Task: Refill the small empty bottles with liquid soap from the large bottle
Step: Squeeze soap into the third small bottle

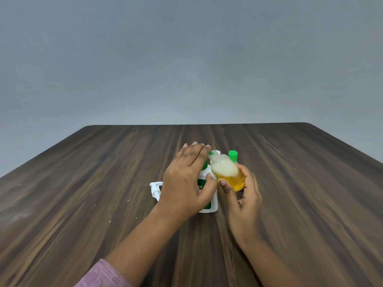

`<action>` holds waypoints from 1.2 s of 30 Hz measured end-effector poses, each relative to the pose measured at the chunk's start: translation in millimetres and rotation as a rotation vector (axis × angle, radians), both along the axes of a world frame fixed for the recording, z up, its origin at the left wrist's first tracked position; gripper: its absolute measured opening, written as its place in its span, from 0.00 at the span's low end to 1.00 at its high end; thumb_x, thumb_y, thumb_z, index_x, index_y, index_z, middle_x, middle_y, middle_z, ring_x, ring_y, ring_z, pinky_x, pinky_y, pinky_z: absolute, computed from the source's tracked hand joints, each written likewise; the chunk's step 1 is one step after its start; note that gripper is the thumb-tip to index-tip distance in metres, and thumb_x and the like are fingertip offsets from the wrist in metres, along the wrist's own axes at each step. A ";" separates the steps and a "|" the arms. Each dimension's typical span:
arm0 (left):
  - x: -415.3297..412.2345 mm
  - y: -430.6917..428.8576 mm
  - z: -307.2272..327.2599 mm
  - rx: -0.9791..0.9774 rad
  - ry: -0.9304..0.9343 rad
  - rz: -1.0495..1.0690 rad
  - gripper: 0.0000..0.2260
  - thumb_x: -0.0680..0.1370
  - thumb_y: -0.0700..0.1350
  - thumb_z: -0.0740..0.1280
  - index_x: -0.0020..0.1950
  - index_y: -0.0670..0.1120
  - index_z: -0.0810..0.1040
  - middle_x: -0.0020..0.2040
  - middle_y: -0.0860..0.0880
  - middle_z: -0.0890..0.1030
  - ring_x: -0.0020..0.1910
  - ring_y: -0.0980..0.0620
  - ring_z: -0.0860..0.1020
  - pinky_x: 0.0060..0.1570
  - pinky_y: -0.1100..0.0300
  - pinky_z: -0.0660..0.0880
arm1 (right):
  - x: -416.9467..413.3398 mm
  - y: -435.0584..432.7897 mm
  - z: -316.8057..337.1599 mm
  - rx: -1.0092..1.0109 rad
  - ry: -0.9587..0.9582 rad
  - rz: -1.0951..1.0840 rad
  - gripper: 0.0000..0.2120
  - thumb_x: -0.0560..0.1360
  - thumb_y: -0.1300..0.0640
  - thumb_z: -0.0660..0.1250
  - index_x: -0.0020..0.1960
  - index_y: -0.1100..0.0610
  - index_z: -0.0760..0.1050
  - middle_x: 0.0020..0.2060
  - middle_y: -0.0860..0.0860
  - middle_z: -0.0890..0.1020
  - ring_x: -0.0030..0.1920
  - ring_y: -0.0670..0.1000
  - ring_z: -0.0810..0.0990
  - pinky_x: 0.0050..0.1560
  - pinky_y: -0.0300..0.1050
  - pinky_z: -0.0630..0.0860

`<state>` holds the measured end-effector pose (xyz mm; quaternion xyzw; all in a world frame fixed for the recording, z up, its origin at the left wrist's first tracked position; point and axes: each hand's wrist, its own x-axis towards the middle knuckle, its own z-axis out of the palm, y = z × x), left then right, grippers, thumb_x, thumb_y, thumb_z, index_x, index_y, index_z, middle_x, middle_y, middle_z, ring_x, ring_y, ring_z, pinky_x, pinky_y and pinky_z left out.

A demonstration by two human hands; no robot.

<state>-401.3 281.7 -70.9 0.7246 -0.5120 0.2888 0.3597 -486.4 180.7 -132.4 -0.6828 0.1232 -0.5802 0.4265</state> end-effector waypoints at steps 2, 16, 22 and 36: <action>-0.6 1.4 1.4 -0.006 0.001 0.000 0.25 0.72 0.49 0.59 0.65 0.39 0.76 0.63 0.45 0.78 0.67 0.49 0.72 0.71 0.58 0.62 | 0.6 1.4 1.8 0.012 -0.004 0.014 0.22 0.74 0.46 0.64 0.63 0.58 0.72 0.53 0.47 0.78 0.52 0.42 0.77 0.46 0.29 0.72; 3.0 -0.8 -2.0 -0.017 -0.004 -0.006 0.25 0.72 0.48 0.59 0.65 0.38 0.76 0.63 0.44 0.78 0.66 0.47 0.72 0.71 0.57 0.62 | 0.7 0.5 1.2 0.016 0.014 0.023 0.23 0.74 0.46 0.64 0.63 0.59 0.72 0.54 0.49 0.78 0.53 0.44 0.78 0.47 0.30 0.73; 1.0 3.4 9.4 0.013 -0.039 0.005 0.25 0.73 0.50 0.59 0.66 0.38 0.75 0.64 0.44 0.77 0.67 0.48 0.72 0.71 0.56 0.61 | 5.7 8.0 5.6 0.048 -0.023 0.064 0.23 0.74 0.47 0.64 0.64 0.58 0.72 0.55 0.48 0.78 0.54 0.43 0.78 0.47 0.28 0.74; -3.5 3.4 4.8 -0.007 -0.015 -0.004 0.26 0.72 0.50 0.59 0.67 0.38 0.75 0.65 0.44 0.76 0.68 0.49 0.70 0.71 0.56 0.61 | 1.7 6.6 3.0 0.057 -0.013 0.064 0.25 0.73 0.44 0.64 0.64 0.58 0.72 0.55 0.47 0.78 0.54 0.45 0.78 0.47 0.30 0.75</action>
